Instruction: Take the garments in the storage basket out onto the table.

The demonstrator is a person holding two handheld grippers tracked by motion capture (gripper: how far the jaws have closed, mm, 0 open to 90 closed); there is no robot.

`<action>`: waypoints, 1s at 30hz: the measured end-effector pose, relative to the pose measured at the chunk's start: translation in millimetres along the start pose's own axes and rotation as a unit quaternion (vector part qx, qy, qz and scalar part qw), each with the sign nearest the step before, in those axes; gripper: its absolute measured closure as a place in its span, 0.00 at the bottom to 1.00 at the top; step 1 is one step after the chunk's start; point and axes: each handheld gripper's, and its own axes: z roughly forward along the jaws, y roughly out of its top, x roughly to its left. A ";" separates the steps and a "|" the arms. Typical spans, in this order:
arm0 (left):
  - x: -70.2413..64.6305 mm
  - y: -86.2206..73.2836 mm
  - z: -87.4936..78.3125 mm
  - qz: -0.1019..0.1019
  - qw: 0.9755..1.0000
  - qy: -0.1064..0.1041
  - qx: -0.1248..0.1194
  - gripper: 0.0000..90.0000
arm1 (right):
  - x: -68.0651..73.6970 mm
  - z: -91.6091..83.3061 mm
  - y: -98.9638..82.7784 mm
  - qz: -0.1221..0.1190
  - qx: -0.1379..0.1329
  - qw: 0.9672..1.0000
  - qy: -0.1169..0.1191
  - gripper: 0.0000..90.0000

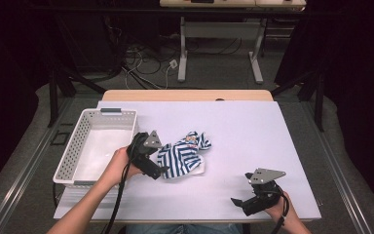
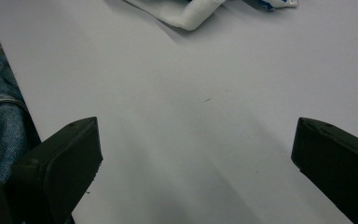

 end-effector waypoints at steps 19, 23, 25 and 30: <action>-43.8 -51.3 -35.7 -0.018 0.999 0.031 -0.035 0.00 | 0.1 1.5 0.3 -0.001 0.002 1.000 -0.002 0.01; -49.1 -57.5 -36.5 -0.019 0.999 0.037 -0.035 0.00 | 0.1 1.4 0.2 -0.002 0.001 1.000 -0.004 0.01; -51.4 -60.8 -36.5 -0.022 0.998 0.035 -0.038 0.00 | 0.3 0.8 0.2 -0.002 0.001 1.000 -0.004 0.01; -59.6 -66.6 -36.4 -0.018 0.998 0.039 -0.038 0.00 | 0.6 0.9 0.5 0.000 0.004 1.000 -0.004 0.01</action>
